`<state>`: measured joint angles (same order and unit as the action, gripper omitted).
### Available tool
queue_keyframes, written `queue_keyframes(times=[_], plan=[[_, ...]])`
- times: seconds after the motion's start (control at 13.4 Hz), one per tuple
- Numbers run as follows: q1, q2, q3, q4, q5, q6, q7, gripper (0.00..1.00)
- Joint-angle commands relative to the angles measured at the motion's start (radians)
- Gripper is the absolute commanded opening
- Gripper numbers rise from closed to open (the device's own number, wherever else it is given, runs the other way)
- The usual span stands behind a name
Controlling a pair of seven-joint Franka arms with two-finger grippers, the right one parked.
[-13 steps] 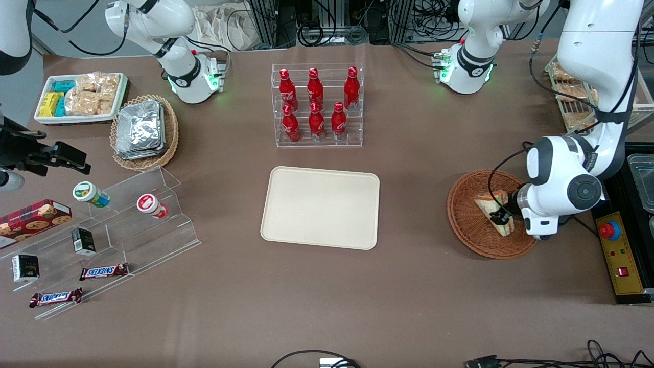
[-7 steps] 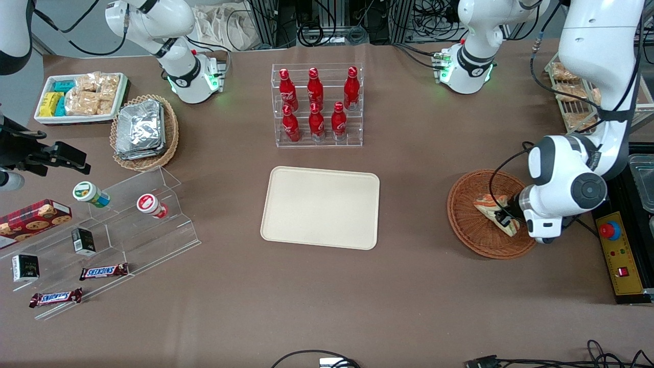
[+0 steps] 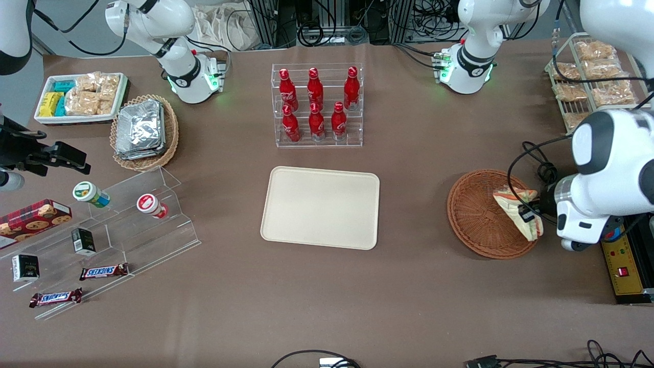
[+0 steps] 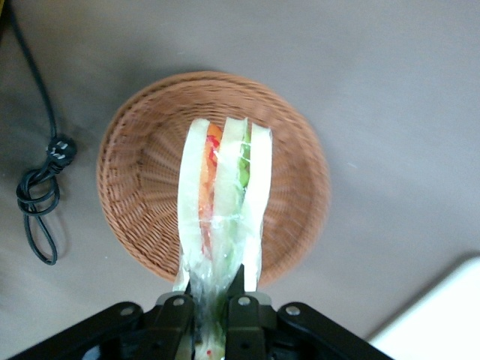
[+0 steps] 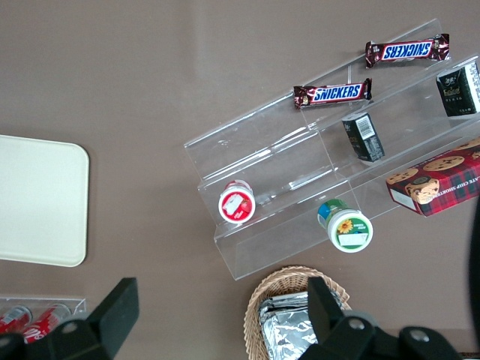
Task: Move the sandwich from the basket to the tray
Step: 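Carry the sandwich over the cream tray and lower it onto it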
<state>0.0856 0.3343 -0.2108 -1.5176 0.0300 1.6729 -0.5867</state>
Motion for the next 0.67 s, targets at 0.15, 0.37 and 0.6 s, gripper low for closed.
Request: queue_keyframes(times=[0.15, 0.37, 0.6], plan=[[-0.045, 0.127, -0.258, 0.12, 0.016, -0.038, 0.024, 0.0], [-0.211, 0.244, -0.263, 0.123, 0.07, 0.08, 0.004, 0.0], [-0.263, 0.362, -0.265, 0.116, 0.064, 0.264, 0.016, 0.0]])
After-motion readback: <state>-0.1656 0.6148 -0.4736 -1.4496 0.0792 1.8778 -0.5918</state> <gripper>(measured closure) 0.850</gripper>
